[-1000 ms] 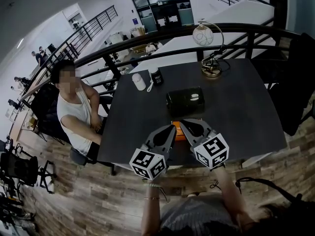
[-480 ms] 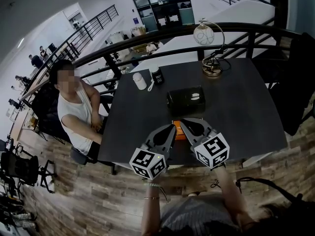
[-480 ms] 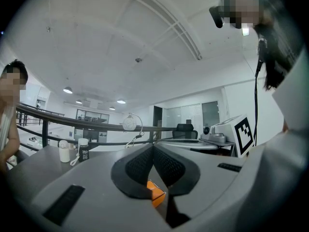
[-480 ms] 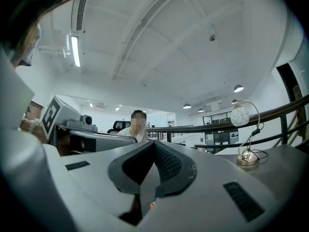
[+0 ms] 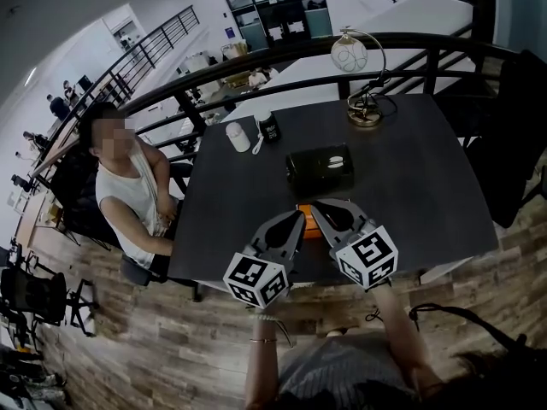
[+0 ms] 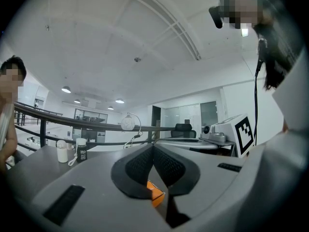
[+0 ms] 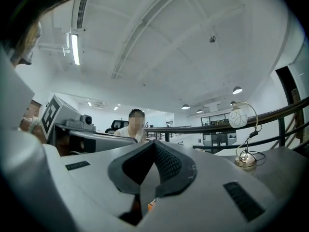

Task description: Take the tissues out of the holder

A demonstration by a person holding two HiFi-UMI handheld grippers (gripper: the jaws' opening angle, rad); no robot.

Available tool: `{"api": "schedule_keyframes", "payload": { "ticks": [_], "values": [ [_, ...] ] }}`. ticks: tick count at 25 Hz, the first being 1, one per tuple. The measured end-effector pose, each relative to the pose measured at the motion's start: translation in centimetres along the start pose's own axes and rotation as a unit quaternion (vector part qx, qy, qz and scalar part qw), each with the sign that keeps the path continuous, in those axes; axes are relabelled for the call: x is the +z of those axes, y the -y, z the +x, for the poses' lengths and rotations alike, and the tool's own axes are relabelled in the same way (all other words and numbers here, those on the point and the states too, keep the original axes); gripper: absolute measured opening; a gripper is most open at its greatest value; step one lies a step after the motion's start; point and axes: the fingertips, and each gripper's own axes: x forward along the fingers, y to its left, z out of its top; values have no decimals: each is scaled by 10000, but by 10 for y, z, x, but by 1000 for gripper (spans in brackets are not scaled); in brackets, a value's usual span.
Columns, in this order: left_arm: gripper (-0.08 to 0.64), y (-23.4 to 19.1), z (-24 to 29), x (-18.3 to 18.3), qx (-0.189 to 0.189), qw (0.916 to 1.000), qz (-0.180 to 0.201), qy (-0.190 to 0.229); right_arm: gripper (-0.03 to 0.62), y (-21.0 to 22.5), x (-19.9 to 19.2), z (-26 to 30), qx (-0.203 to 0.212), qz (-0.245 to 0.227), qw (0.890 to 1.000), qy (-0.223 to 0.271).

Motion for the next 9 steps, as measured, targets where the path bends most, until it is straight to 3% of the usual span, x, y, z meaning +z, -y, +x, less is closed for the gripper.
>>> {"api": "schedule_keyframes", "payload": {
  "ticks": [9],
  "values": [
    [8, -2, 1, -2, -71, 10000, -4, 12, 13, 4, 2, 1, -188, -38, 9998, 70]
  ]
}}
